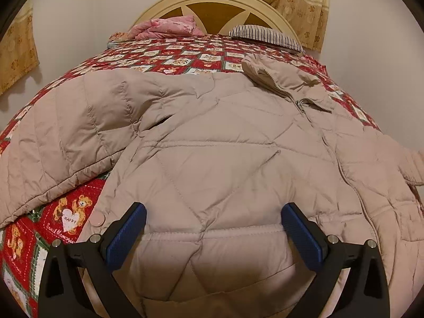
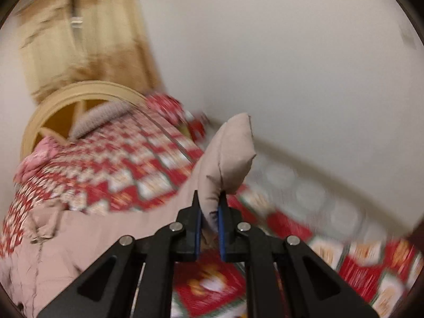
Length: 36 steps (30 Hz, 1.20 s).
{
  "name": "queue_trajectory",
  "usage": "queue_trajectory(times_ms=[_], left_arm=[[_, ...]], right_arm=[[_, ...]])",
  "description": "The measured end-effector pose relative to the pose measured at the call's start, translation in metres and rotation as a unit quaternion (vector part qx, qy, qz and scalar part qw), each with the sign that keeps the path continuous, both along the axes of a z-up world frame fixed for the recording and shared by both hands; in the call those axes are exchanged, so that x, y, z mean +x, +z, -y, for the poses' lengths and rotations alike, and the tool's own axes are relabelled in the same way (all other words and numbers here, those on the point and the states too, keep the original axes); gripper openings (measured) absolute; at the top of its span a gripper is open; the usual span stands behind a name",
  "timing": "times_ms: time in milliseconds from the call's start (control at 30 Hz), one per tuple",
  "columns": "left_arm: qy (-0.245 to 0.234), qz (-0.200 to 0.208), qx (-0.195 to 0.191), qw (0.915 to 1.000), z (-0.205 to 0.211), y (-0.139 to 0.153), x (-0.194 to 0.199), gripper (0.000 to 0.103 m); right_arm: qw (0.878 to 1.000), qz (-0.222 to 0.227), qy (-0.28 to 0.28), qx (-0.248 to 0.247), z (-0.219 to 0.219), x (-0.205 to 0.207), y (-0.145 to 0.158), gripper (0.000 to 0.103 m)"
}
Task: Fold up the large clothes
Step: 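Grasp the jacket sleeve nearest the right tool and lift it, then fold the held sleeve across the jacket body and open the right tool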
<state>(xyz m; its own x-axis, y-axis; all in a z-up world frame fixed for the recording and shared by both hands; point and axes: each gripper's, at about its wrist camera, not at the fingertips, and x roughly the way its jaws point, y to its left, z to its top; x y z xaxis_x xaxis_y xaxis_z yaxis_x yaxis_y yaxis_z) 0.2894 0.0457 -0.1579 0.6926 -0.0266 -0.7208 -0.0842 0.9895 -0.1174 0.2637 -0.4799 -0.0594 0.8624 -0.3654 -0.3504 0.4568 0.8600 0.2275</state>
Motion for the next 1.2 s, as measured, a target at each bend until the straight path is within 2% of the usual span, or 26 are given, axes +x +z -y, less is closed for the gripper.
queue_trajectory(times_ms=[67,167,267,367,467,533,633,733,867,933,967,1000,1033,1067,1133,1200], left_arm=[[0.001,0.003,-0.009,1.0,-0.002,0.001,-0.001,0.102],[0.003,0.01,-0.024,0.9997,-0.007,0.003,-0.003,0.102],[0.011,0.02,-0.037,0.999,-0.014,0.007,-0.008,0.102],[0.019,0.027,-0.053,0.998,-0.023,0.013,-0.016,0.102],[0.029,0.039,-0.058,0.9972,-0.036,0.022,-0.028,0.102],[0.038,0.051,-0.052,0.9967,-0.044,0.03,-0.035,0.102],[0.05,0.07,-0.035,0.9957,-0.056,0.044,-0.044,0.102],[0.061,0.087,-0.012,0.9942,-0.067,0.058,-0.052,0.102],[0.075,0.105,0.016,0.9915,-0.076,0.07,-0.058,0.102],[0.084,0.106,0.03,0.9903,-0.079,0.074,-0.058,0.102],[0.09,0.106,0.038,0.9896,-0.08,0.076,-0.059,0.102],[0.095,0.105,0.048,0.9887,-0.08,0.078,-0.058,0.102],[0.099,0.106,0.056,0.9879,-0.079,0.082,-0.057,0.102],[0.1,0.107,0.061,0.9873,-0.077,0.084,-0.055,0.102],[0.095,0.112,0.069,0.9868,-0.073,0.093,-0.052,0.102],[0.085,0.123,0.071,0.9861,-0.063,0.104,-0.048,0.102]], right_arm=[[0.998,0.026,0.026,-0.043,-0.031,-0.003,0.031,0.013],[0.989,0.063,0.077,-0.105,-0.089,-0.011,0.074,0.013],[0.973,0.087,0.136,-0.163,-0.153,-0.014,0.1,0.013],[0.951,0.093,0.203,-0.214,-0.22,-0.01,0.104,0.013],[0.924,0.085,0.271,-0.254,-0.285,0.003,0.088,0.013],[0.906,0.076,0.315,-0.273,-0.328,0.008,0.067,0.012],[0.89,0.06,0.362,-0.27,-0.375,0.025,0.033,0.012],[0.882,0.025,0.408,-0.235,-0.409,0.049,0.003,0.012],[0.876,-0.023,0.437,-0.201,-0.438,0.073,-0.042,0.014],[0.872,-0.054,0.453,-0.177,-0.45,0.084,-0.064,0.02],[0.871,-0.067,0.459,-0.164,-0.448,0.081,-0.068,0.028],[0.867,-0.089,0.468,-0.147,-0.45,0.084,-0.074,0.04],[0.864,-0.101,0.475,-0.13,-0.447,0.082,-0.076,0.072],[0.862,-0.1,0.483,-0.116,-0.442,0.079,-0.072,0.085],[0.858,-0.082,0.498,-0.096,-0.426,0.06,-0.059,0.082],[0.862,-0.058,0.494,-0.098,-0.41,0.044,-0.041,0.082]])
